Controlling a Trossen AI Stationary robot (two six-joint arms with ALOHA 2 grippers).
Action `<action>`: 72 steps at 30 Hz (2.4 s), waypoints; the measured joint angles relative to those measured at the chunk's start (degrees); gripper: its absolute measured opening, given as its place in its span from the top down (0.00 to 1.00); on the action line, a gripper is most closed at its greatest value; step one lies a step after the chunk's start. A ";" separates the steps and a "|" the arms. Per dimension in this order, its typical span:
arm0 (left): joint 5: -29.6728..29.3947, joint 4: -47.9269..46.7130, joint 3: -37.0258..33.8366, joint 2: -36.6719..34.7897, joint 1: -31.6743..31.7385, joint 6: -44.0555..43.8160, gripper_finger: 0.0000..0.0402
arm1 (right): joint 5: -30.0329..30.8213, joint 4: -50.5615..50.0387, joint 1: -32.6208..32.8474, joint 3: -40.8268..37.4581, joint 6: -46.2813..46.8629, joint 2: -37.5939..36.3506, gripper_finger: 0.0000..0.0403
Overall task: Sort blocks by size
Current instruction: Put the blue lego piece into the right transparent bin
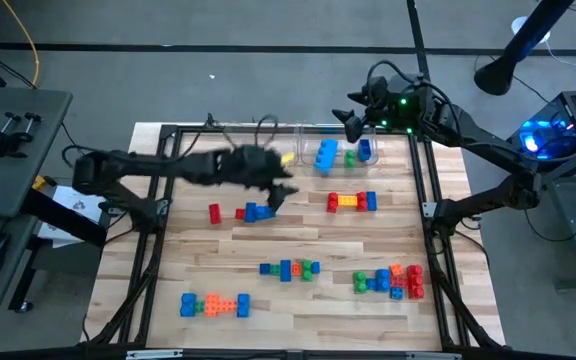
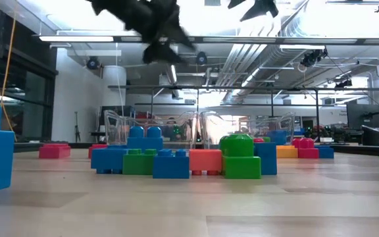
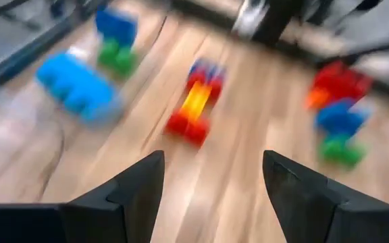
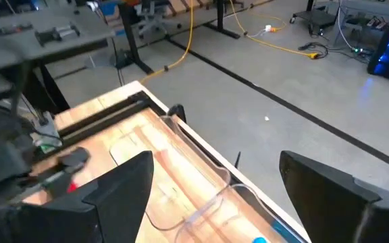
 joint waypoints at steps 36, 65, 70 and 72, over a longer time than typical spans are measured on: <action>-1.84 1.51 -1.08 13.25 -1.34 5.78 0.75 | -0.22 -2.69 0.15 0.00 2.65 0.02 0.21; 0.13 -4.73 30.44 25.05 12.98 15.35 0.33 | -0.38 1.60 0.15 0.00 4.09 0.04 0.21; 9.44 -18.94 26.53 17.20 9.04 7.56 0.34 | -1.38 -0.89 0.15 0.00 2.53 0.04 0.21; 9.27 -18.29 20.88 13.28 4.73 5.44 0.34 | -1.52 -1.93 0.15 0.00 1.44 0.04 0.21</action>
